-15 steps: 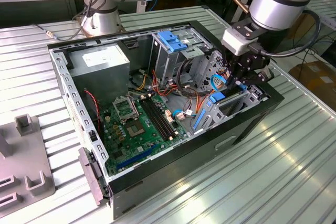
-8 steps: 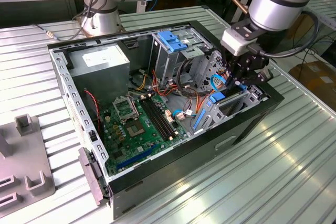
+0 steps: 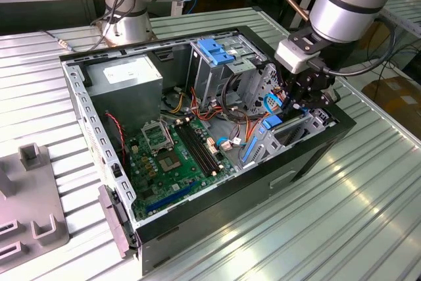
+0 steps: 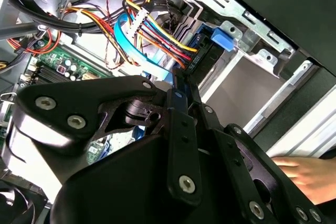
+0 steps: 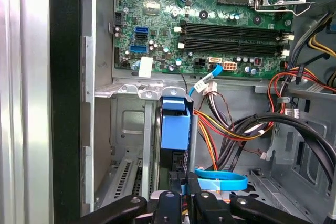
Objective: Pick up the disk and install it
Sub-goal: 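Insert the second disk wire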
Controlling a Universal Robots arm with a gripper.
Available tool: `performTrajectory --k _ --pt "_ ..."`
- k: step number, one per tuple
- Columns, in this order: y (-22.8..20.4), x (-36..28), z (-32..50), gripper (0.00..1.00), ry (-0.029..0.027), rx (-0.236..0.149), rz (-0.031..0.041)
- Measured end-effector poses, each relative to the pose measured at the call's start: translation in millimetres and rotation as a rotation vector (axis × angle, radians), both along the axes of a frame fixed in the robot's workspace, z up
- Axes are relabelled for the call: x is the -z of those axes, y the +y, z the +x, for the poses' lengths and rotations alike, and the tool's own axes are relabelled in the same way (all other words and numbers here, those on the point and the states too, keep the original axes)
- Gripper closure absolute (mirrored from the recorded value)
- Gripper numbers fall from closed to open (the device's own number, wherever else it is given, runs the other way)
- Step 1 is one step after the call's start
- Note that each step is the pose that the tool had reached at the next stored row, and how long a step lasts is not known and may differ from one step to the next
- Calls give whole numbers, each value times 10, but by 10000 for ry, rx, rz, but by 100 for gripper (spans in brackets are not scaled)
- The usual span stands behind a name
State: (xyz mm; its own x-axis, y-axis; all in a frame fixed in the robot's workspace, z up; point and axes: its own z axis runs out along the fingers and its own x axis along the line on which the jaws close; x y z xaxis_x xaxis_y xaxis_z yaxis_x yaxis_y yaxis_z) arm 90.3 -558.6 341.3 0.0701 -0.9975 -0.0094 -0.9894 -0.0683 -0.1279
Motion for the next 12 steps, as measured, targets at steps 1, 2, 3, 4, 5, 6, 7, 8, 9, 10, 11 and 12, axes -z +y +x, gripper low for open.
performTrajectory --k 1,2,3,4,5,6,7,8,9,10,11,12 --pt "0 5 0 84 1 0 0" --pt "0 6 0 84 0 1 0" --pt "0 7 0 84 0 0 2" --pt "0 9 0 84 -1 1 6" --pt "0 9 0 84 -1 1 6" --pt "0 9 0 84 -1 1 5" --pt "0 9 0 84 -1 1 6" --pt "0 11 0 83 -1 1 10" --pt "0 11 1 83 -2 1 12" --pt "0 12 1 83 -2 1 11" --pt "0 11 0 76 -1 2 11" --pt "0 10 0 76 -1 2 9"
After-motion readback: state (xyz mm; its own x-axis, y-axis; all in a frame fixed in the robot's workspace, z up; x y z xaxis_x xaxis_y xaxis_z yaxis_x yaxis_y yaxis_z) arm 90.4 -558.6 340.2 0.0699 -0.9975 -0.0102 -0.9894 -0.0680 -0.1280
